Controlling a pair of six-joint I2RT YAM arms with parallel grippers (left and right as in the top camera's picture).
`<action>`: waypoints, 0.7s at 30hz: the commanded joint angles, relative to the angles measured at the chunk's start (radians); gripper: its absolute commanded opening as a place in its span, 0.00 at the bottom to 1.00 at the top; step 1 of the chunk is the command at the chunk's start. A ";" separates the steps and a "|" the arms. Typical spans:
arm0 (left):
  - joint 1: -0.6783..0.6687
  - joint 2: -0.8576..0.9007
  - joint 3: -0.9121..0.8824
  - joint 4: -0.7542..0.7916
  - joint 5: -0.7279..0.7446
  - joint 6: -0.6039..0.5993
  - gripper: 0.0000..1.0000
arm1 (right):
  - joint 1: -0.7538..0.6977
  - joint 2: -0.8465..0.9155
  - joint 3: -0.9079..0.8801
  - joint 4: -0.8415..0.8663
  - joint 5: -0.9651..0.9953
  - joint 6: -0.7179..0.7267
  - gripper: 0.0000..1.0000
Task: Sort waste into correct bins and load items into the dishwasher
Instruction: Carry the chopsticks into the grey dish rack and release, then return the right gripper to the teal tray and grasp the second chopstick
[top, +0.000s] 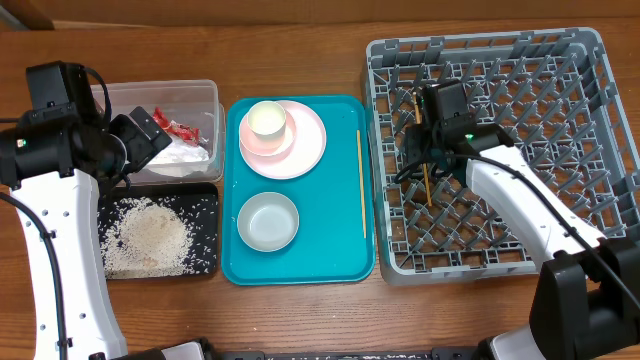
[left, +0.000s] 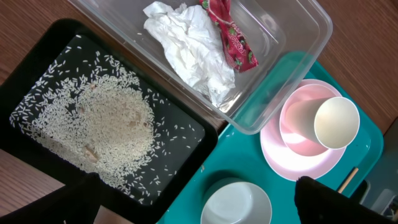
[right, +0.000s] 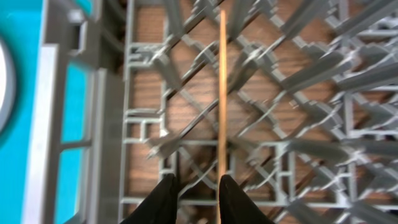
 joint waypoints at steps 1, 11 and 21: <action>0.002 0.005 -0.003 0.001 0.004 -0.003 1.00 | 0.019 0.003 0.063 -0.016 -0.185 0.001 0.25; 0.002 0.005 -0.003 0.001 0.003 -0.003 1.00 | 0.199 0.006 0.103 0.048 -0.295 0.250 0.21; 0.002 0.005 -0.003 0.001 0.003 -0.003 1.00 | 0.459 0.100 0.070 0.055 0.188 0.396 0.30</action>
